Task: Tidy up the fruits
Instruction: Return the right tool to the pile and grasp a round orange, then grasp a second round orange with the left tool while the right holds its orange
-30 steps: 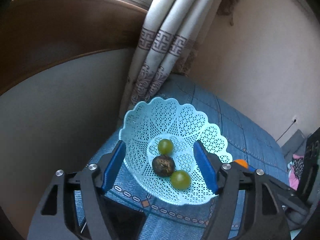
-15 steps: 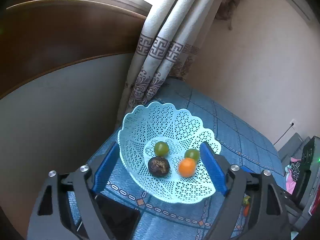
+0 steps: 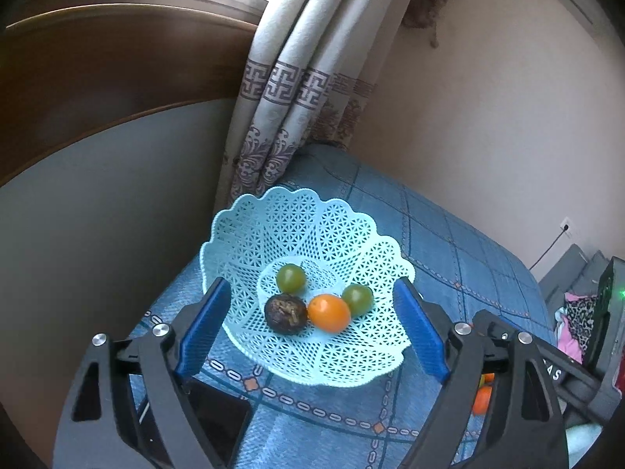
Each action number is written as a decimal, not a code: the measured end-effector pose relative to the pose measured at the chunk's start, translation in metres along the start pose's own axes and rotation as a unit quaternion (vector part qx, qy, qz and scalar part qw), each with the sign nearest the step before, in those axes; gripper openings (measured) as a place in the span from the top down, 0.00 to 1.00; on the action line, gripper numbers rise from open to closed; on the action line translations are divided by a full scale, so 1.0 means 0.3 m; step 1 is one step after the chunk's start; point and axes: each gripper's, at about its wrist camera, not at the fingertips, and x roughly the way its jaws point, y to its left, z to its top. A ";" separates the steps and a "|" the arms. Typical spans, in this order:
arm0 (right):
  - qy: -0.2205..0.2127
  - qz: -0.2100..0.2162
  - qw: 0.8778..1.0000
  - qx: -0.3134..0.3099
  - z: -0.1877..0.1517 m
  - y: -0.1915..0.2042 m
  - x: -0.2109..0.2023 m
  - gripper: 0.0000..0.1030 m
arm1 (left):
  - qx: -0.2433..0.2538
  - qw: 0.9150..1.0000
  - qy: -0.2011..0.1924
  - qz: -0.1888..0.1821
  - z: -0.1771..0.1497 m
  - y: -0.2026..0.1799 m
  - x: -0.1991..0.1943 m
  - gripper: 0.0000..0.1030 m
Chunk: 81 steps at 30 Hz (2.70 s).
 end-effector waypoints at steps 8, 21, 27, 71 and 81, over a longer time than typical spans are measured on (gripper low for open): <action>0.012 -0.031 0.999 0.023 -0.009 -0.157 -0.013 0.43 | 0.011 1.000 0.004 -0.004 -0.016 -0.028 0.003 0.11; 0.057 -0.068 0.995 0.041 -0.010 -0.288 0.126 0.43 | 0.032 0.999 0.016 -0.012 -0.052 -0.084 0.019 0.10; 0.092 -0.070 0.992 0.047 -0.005 -0.323 0.204 0.43 | 0.037 0.999 0.021 -0.011 -0.056 -0.094 0.026 0.10; 0.037 -0.057 0.995 0.067 -0.066 -0.498 -0.049 0.63 | 0.221 0.967 0.104 -0.073 -0.384 -0.565 0.150 0.10; 0.027 -0.049 0.994 0.096 -0.111 -0.557 -0.051 0.63 | 0.277 0.947 0.134 -0.095 -0.477 -0.676 0.212 0.29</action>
